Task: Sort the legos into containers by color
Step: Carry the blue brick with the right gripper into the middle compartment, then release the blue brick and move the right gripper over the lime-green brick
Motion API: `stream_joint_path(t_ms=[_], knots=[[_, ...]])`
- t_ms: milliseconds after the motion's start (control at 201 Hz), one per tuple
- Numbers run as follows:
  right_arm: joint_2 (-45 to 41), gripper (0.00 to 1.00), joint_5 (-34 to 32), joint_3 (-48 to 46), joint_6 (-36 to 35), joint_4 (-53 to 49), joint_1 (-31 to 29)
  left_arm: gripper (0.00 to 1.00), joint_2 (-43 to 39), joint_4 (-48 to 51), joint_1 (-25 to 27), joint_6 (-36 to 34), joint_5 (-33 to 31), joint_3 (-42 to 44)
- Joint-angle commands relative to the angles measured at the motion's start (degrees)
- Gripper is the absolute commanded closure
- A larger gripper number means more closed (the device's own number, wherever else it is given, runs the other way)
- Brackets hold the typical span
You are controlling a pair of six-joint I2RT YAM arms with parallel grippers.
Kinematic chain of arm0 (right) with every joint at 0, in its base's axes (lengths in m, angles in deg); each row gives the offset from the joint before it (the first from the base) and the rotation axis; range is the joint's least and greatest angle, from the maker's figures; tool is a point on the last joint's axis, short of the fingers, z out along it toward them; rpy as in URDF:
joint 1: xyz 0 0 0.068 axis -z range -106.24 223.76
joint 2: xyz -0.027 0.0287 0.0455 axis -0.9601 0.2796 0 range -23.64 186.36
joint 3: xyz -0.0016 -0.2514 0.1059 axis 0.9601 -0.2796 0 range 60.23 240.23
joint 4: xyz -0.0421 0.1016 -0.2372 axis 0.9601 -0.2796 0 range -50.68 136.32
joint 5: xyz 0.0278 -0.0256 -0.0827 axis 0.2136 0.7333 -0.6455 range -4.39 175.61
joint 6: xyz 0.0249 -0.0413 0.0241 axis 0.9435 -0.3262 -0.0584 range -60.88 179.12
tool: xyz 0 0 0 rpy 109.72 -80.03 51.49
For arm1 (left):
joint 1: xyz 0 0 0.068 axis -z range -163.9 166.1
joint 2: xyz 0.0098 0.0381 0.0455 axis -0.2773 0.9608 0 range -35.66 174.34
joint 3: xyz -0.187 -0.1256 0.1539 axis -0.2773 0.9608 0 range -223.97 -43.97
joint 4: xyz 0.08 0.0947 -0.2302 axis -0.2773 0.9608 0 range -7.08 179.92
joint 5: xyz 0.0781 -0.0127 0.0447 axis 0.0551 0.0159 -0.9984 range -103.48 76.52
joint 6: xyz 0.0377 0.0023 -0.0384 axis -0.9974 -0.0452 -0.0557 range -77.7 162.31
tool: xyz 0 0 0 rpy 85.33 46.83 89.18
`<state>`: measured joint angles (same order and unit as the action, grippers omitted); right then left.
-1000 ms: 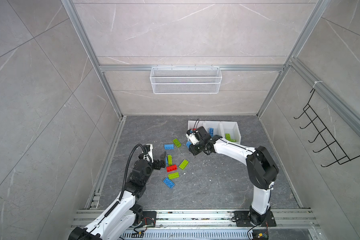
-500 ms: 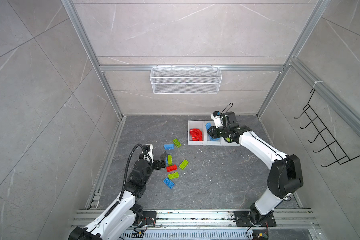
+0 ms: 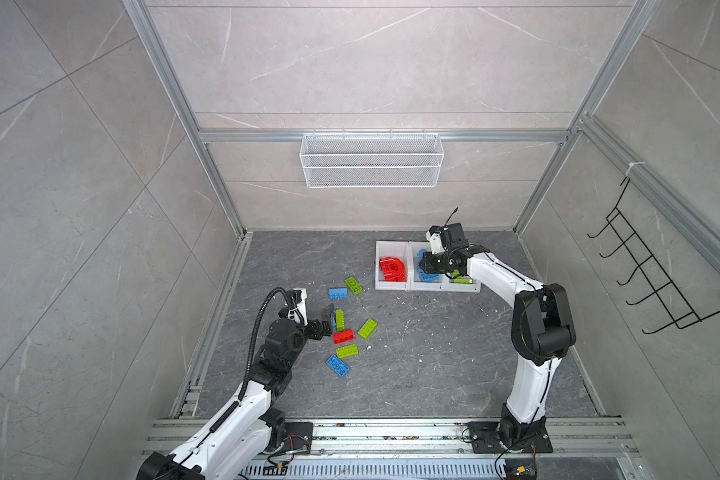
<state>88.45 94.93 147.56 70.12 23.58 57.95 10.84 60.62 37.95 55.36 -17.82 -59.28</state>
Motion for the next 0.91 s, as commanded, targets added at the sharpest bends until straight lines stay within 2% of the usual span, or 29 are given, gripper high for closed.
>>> stream_joint_path(t_ms=[0,109,289,378,488,602,687,751,841,906], knots=[[0.34,0.74,-2.39,1.88,0.61,-1.27,0.51,0.00,0.26,-2.31,-0.22,-0.01,0.22,-1.68],[-0.25,0.53,-2.38,2.62,0.69,-1.43,0.84,0.00,-0.05,-2.04,-0.16,-0.14,0.20,-1.83],[-4.34,0.36,-1.15,2.84,0.85,-2.24,0.87,0.00,-1.13,-1.56,-0.18,-0.28,-0.20,-1.60],[-9.21,0.31,-0.14,-0.49,1.58,-0.39,0.79,0.00,-1.41,-1.50,-0.18,-0.40,-0.48,-1.58],[-18.07,0.28,3.53,-9.20,3.50,6.42,-0.23,0.00,-1.50,-1.25,-0.20,-0.58,-0.76,-1.66],[-24.63,0.26,3.56,-15.24,3.51,8.46,-5.17,0.00,-1.76,-0.42,-0.25,0.74,-0.22,-2.16],[-25.75,0.24,-0.15,-16.30,1.89,5.11,-11.41,0.00,-1.90,0.09,-0.23,-0.49,2.85,-2.52],[-25.65,0.23,-2.52,-17.53,1.64,4.42,-15.57,0.00,-1.44,0.46,-0.22,-0.40,1.69,-2.63],[-24.93,0.22,-2.10,-19.26,2.54,5.21,-19.98,0.00,0.02,-0.54,-0.22,-0.23,1.08,-2.41],[-24.65,0.22,-3.50,-21.82,0.44,6.78,-22.74,0.00,1.00,-0.56,-0.23,-0.77,2.07,-2.83]])
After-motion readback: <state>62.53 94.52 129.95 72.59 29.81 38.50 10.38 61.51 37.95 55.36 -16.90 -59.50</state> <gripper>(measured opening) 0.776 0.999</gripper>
